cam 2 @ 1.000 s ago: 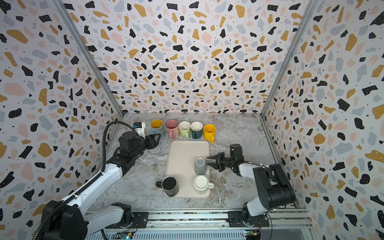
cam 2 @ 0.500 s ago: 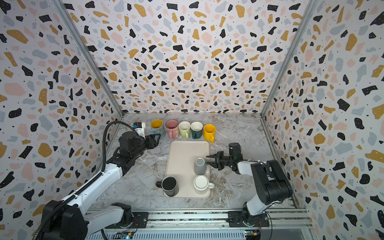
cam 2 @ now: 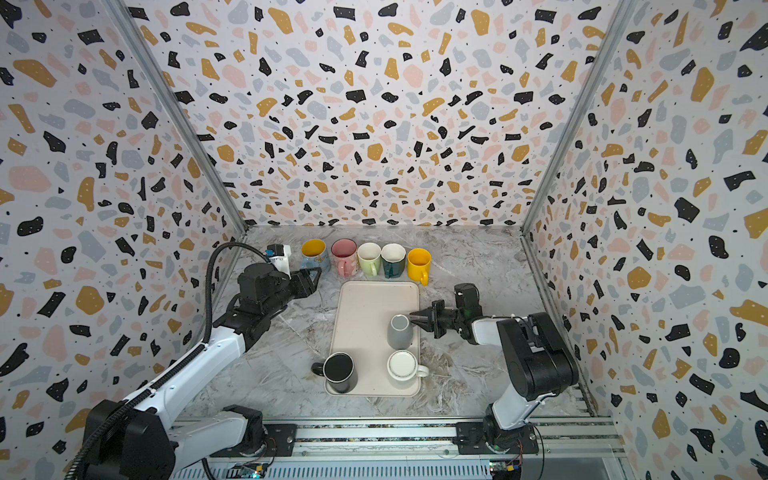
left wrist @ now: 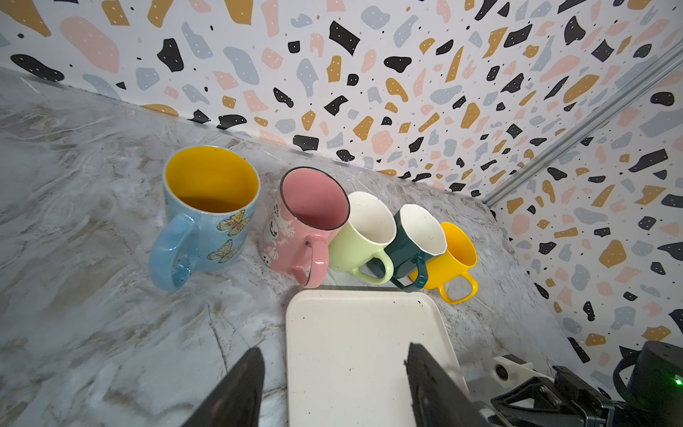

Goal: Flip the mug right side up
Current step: 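Lower the right gripper and close it on the grey mug's handle, then lift and tilt the grey mug with the right gripper while the left gripper approaches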

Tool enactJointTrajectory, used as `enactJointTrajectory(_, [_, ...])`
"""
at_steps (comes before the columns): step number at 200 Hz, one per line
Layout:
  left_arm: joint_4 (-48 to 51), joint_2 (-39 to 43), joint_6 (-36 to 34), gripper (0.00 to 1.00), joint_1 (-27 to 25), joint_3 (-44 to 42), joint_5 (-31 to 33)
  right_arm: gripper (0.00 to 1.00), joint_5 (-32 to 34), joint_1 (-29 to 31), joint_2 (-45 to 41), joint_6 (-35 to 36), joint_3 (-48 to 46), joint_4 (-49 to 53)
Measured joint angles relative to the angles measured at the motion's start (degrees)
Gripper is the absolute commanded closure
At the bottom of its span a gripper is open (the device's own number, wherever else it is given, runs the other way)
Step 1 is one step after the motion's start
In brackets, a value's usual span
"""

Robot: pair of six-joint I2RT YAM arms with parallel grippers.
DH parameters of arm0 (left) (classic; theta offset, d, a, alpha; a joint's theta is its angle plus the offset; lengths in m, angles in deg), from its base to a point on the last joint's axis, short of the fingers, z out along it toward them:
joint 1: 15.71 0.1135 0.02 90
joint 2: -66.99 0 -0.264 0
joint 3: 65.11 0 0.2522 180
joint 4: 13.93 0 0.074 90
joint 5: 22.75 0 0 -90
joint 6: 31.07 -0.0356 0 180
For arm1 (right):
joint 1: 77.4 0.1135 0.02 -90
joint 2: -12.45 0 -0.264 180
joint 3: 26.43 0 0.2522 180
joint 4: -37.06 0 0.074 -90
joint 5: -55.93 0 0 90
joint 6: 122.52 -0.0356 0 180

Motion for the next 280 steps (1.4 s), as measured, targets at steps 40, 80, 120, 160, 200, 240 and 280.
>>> enactJointTrajectory(40, [0.02, -0.09, -0.02, 0.37, 0.02, 0.0, 0.02, 0.9, -0.79, 0.44, 2.03, -0.94, 0.68, -2.99])
enactJointTrajectory(80, [0.04, -0.09, -0.02, 0.37, 0.02, 0.0, 0.09, 1.0, -1.31, 1.09, 2.73, -1.27, 1.88, -5.33])
enactJointTrajectory(120, [0.04, -0.11, -0.02, 0.37, 0.04, 0.0, 0.09, 1.0, -1.18, 1.09, 2.93, -0.76, 2.34, -6.93])
enactJointTrajectory(160, [0.11, -0.2, 0.0, 0.37, 0.04, 0.11, 0.04, 1.0, -0.83, 1.36, 2.91, 0.52, 4.09, -9.92])
enactJointTrajectory(200, [0.61, -0.57, 0.0, 0.37, 0.04, 1.33, -0.07, 1.0, -0.7, 3.17, 2.86, 4.26, 7.67, -13.22])
enactJointTrajectory(240, [0.7, -0.59, 0.02, 0.39, 0.07, 2.82, -0.98, 1.0, 0.04, 6.71, 1.66, 11.87, 10.93, -13.14])
enactJointTrajectory(280, [0.87, -0.66, 0.13, 0.39, 0.09, 4.52, -3.61, 1.0, 2.75, 11.17, -1.42, 27.26, 19.41, -1.97])
